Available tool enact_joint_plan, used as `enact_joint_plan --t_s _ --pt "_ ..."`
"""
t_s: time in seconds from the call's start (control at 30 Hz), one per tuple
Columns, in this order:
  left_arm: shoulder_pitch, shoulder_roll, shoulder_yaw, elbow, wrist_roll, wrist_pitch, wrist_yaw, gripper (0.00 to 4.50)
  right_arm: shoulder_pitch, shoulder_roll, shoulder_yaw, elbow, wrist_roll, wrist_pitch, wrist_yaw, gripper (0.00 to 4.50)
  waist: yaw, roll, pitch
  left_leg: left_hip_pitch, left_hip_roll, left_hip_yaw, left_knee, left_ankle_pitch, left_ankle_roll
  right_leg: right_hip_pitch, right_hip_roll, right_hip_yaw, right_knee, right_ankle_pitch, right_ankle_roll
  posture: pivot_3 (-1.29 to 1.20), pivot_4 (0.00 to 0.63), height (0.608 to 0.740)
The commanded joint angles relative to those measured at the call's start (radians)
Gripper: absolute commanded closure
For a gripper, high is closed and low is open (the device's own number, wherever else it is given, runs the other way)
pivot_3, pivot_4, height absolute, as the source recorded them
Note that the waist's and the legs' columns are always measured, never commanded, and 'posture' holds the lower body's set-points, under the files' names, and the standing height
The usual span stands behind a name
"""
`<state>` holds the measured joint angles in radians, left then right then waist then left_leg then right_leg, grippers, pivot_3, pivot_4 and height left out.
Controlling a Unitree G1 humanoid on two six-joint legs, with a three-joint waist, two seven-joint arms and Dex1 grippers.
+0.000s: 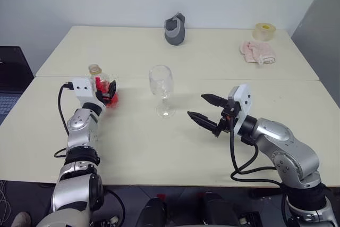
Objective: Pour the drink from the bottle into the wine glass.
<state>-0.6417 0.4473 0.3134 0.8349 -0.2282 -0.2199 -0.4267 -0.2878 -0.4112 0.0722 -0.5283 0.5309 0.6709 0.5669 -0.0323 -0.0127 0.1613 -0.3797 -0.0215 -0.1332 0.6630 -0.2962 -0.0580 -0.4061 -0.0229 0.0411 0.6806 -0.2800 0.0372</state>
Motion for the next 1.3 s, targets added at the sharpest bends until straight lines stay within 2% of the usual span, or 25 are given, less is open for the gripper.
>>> enact_joint_plan --t_s 0.03,0.1,0.17,0.43,0.77,1.03,1.3 --pt "-0.024 0.025 0.007 -0.003 -0.001 -0.028 -0.005 2.78 -0.012 -0.003 -0.013 -0.037 0.019 -0.007 0.002 0.32 0.000 0.000 0.000 0.000 0.000 0.000 0.000 0.000 0.000 0.000 0.000 0.000 0.000 0.000 0.000 0.00 0.150 0.740" --pt "-0.024 0.027 0.007 -0.003 -0.001 -0.030 -0.004 3.27 -0.011 -0.002 -0.010 -0.036 0.018 -0.009 0.003 0.32 0.000 0.000 0.000 0.000 0.000 0.000 0.000 0.000 0.000 0.000 0.000 0.000 0.000 0.000 0.000 0.00 0.150 0.740" --pt "-0.023 0.028 0.007 -0.005 -0.001 -0.030 -0.003 3.51 -0.012 -0.001 -0.008 -0.034 0.017 -0.011 0.004 0.32 0.000 0.000 0.000 0.000 0.000 -0.001 0.000 0.000 0.000 0.000 0.000 0.000 0.000 0.000 0.000 0.00 0.150 0.740" --pt "-0.038 0.047 -0.053 -0.088 0.040 0.002 -0.027 3.52 -0.042 -0.002 -0.008 -0.008 0.001 -0.016 0.000 0.32 0.000 0.000 0.000 0.000 0.000 -0.001 0.000 0.000 0.000 0.000 0.000 0.000 0.000 0.000 0.000 0.00 0.150 0.740" --pt "-0.154 0.105 -0.162 -0.134 0.112 -0.004 -0.142 3.52 -0.177 0.044 0.022 0.095 -0.032 -0.016 -0.014 0.32 -0.003 0.000 0.000 -0.001 -0.001 0.000 0.000 0.000 -0.001 -0.001 0.000 0.000 0.000 0.000 0.000 0.00 0.150 0.740" --pt "-0.272 0.179 -0.267 -0.122 0.205 -0.101 -0.267 3.52 -0.262 0.073 0.038 0.148 -0.054 -0.011 -0.025 0.32 -0.010 0.000 0.000 -0.002 -0.001 0.000 0.000 0.001 -0.001 -0.002 0.000 -0.001 0.001 0.000 0.000 0.00 0.150 0.740" --pt "-0.365 0.226 -0.330 -0.021 0.273 -0.262 -0.349 3.52 -0.316 0.135 0.035 0.130 -0.024 0.048 -0.073 0.32 -0.020 0.000 0.000 -0.002 -0.001 0.000 0.000 0.001 -0.001 -0.003 0.000 0.000 0.001 0.000 0.000 0.00 0.150 0.740"
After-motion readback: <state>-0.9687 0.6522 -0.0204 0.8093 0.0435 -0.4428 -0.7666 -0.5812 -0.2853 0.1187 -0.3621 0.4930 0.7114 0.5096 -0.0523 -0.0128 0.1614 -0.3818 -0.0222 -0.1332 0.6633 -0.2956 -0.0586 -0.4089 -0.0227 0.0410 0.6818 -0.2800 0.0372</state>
